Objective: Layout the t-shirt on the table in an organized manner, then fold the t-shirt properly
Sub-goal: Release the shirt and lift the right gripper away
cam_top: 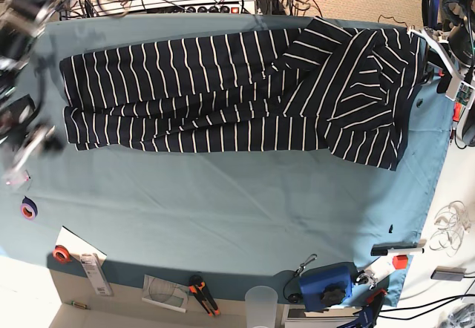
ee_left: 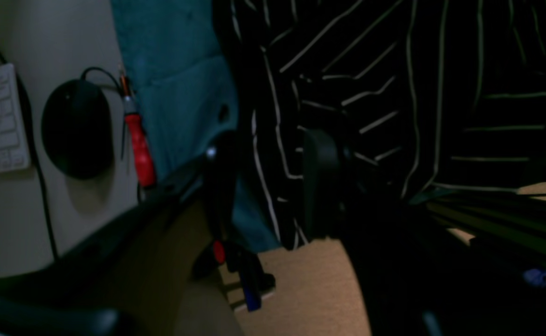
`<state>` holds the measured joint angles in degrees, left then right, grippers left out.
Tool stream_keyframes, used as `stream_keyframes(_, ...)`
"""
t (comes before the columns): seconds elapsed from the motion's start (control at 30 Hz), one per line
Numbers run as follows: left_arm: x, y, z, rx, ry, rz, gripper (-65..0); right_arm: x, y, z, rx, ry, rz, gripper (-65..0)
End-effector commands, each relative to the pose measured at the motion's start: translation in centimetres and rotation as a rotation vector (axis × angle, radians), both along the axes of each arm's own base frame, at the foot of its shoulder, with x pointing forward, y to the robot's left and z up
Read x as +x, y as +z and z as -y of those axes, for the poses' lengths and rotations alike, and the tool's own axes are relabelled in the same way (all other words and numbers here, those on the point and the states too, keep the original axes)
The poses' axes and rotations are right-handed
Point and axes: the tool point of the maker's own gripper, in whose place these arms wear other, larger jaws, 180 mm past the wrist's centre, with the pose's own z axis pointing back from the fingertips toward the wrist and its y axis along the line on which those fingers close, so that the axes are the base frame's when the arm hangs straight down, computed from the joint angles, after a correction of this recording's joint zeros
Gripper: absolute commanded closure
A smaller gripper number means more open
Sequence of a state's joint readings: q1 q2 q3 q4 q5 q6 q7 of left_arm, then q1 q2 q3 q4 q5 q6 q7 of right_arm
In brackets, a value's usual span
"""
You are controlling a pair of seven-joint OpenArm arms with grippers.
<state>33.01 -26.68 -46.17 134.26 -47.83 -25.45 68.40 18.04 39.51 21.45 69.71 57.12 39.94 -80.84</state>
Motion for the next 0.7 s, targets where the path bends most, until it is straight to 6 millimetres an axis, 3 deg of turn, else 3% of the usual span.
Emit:
stream_keyframes(0.0, 0.4, 0.9, 0.2, 0.003, -0.013, 0.038, -24.3, 1.4, 2.3, -0.3, 0.002, 0.014, 0.072, -18.5)
stream_keyframes(0.07, 0.6, 1.1, 0.2, -0.001, -0.015, 0.052, -24.3, 2.7, 2.0, -2.0, -0.012, 0.056, 0.064, -18.4)
stream_keyframes(0.17, 0.7, 1.1, 0.2, -0.002, -0.016, 0.055, -24.3, 4.0, -0.4, -5.1, -0.093, 0.143, -0.003, -18.4)
stream_keyframes(0.3, 0.6, 1.0, 0.0, 0.011, -0.01, 0.047, -24.3, 6.2, -2.4, -8.9, -0.182, 0.229, 0.034, -18.4)
stream_keyframes(0.53, 0.6, 0.9, -0.2, 0.023, -0.005, 0.047, -24.3, 5.2, -6.9, -12.0, -0.327, 0.313, -0.126, -18.4)
stream_keyframes(0.67, 0.7, 1.0, -0.2, 0.022, -0.006, 0.054, -24.3, 3.8, -8.1, -11.7, -0.367, 0.323, -0.225, -18.4)
